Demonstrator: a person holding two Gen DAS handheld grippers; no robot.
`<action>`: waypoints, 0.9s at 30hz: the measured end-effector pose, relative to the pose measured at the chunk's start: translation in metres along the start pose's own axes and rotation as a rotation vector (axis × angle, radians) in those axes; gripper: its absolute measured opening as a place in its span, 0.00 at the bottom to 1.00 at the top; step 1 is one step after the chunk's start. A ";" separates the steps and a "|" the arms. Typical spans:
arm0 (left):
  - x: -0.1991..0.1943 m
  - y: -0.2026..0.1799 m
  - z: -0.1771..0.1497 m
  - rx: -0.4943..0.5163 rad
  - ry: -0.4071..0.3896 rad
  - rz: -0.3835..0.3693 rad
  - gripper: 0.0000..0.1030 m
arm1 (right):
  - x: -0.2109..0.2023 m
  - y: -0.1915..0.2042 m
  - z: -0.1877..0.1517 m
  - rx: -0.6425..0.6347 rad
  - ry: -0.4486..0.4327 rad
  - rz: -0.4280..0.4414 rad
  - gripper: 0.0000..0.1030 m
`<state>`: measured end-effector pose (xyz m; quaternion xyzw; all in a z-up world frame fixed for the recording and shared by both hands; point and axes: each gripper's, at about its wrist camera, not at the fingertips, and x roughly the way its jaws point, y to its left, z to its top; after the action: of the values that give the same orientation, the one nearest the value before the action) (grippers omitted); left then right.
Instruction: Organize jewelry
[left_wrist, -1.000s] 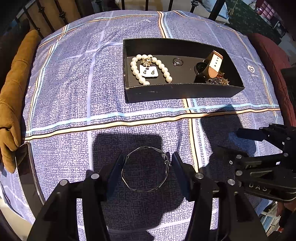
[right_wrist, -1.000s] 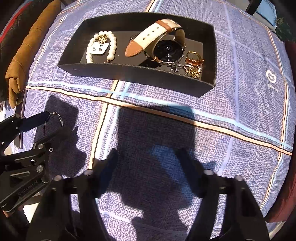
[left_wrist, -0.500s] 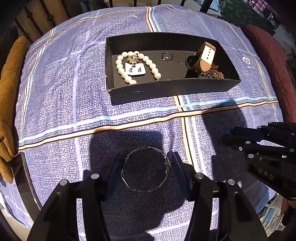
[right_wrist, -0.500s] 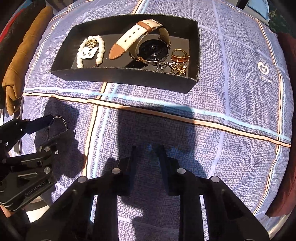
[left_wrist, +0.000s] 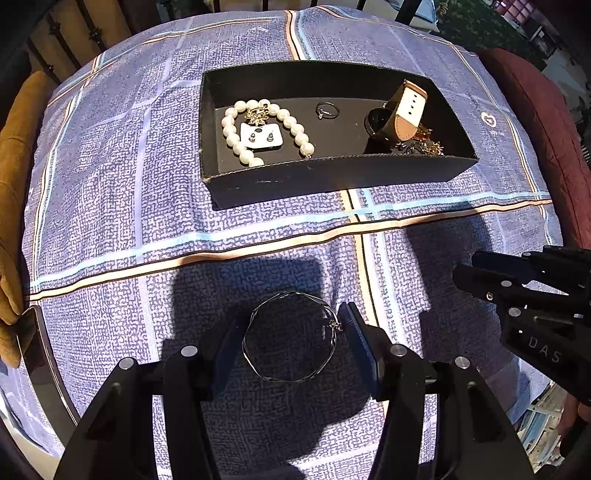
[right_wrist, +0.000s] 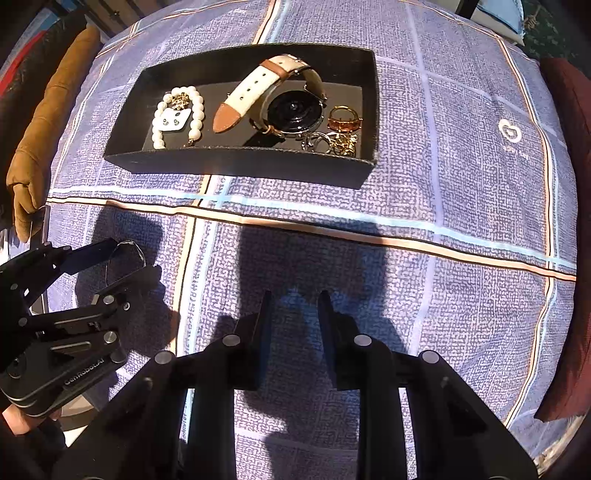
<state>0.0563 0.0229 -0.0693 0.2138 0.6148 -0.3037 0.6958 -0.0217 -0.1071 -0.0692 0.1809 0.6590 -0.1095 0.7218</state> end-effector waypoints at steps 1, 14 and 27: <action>0.000 -0.003 0.001 0.006 0.001 -0.001 0.52 | -0.003 -0.004 -0.002 0.004 -0.005 -0.002 0.29; 0.005 -0.033 0.018 0.056 -0.006 -0.017 0.51 | -0.008 -0.011 -0.004 0.003 -0.007 0.002 0.31; -0.011 -0.027 0.029 -0.024 -0.062 -0.101 0.39 | -0.021 -0.012 0.003 0.009 -0.050 0.033 0.31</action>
<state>0.0583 -0.0147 -0.0519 0.1646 0.6067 -0.3373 0.7007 -0.0257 -0.1208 -0.0500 0.1919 0.6371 -0.1051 0.7390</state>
